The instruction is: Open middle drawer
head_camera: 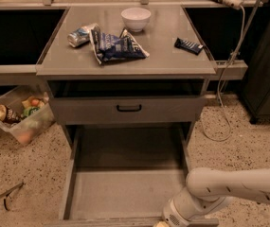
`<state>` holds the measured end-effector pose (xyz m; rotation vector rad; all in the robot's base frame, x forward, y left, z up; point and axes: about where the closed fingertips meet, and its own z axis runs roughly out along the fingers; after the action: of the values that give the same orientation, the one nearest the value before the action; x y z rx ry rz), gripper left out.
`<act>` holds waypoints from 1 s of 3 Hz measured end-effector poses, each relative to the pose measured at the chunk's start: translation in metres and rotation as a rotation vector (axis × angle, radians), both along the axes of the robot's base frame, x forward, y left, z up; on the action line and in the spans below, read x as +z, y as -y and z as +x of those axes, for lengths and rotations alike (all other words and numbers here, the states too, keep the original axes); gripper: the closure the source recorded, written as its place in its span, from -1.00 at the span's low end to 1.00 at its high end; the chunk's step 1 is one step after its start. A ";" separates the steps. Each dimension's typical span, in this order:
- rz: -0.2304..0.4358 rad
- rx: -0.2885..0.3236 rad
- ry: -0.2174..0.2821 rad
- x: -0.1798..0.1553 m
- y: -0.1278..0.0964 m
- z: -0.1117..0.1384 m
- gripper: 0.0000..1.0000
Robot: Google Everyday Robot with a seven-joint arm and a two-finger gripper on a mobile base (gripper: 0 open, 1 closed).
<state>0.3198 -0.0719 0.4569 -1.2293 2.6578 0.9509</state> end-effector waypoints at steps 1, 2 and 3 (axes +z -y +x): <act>0.000 0.002 -0.001 -0.001 0.000 0.000 -1.00; 0.007 0.006 -0.052 -0.008 0.006 -0.019 -1.00; 0.007 0.006 -0.052 -0.007 0.006 -0.019 -1.00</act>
Offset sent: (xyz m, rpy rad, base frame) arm -0.0581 -0.0215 -0.0295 0.0214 0.1595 0.0113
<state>0.3004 -0.0782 0.4503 -1.2290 2.6889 1.0066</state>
